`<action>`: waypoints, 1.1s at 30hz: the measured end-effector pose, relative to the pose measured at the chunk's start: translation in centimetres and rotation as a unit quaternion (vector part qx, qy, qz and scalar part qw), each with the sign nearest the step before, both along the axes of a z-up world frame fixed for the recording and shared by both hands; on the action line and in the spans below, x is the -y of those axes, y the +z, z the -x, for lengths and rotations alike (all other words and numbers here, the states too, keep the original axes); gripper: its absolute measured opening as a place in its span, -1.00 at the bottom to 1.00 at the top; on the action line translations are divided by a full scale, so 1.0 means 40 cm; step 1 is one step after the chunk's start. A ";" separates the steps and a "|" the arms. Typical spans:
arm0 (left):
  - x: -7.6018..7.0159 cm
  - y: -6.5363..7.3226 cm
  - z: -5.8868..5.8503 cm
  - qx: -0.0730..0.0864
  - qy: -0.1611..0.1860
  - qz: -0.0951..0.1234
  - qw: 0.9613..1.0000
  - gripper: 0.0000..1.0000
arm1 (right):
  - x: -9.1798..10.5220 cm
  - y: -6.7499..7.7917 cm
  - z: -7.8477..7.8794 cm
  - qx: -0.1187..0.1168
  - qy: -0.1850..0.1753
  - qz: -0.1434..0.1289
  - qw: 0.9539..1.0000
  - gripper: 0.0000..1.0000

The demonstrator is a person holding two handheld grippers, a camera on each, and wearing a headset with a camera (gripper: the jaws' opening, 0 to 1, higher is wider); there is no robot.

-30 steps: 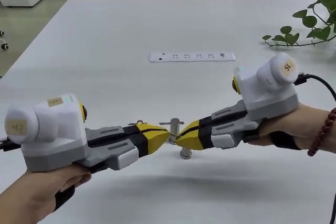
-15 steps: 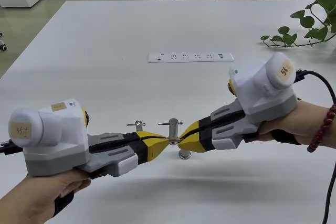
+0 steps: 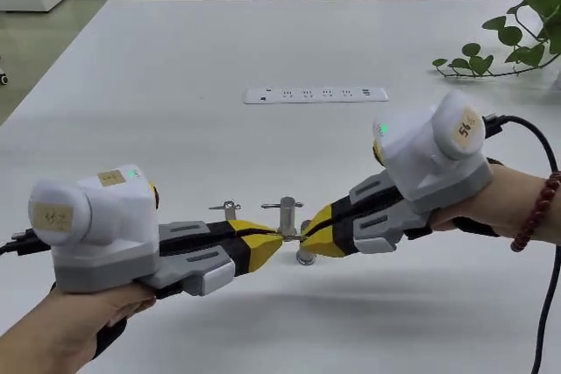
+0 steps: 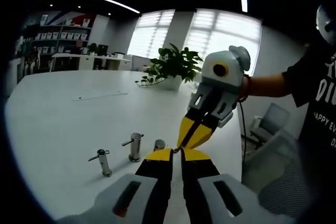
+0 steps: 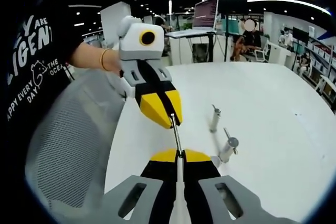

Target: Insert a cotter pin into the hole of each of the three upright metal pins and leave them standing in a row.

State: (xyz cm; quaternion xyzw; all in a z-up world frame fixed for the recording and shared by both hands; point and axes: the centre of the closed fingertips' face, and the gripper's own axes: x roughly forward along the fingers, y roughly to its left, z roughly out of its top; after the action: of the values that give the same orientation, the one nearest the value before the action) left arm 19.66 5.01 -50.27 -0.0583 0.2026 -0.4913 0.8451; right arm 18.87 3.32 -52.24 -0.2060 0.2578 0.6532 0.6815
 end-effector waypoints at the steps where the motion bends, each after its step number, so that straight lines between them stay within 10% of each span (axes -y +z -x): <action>1: -0.002 -0.003 -0.002 0.001 0.001 -0.003 1.000 -0.95 | 0.002 -0.001 -0.001 0.002 -0.001 0.002 1.000 -1.00; 33: 0.018 -0.057 -0.036 0.047 0.047 -0.059 0.996 -0.51 | 0.108 -0.031 -0.046 0.038 -0.013 0.075 0.996 -1.00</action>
State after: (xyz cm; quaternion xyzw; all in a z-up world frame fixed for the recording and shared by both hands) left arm 21.08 4.30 -52.57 0.0051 0.1879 -0.4402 0.8780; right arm 20.69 -0.99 -53.46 -0.2779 0.2827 0.6150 0.6817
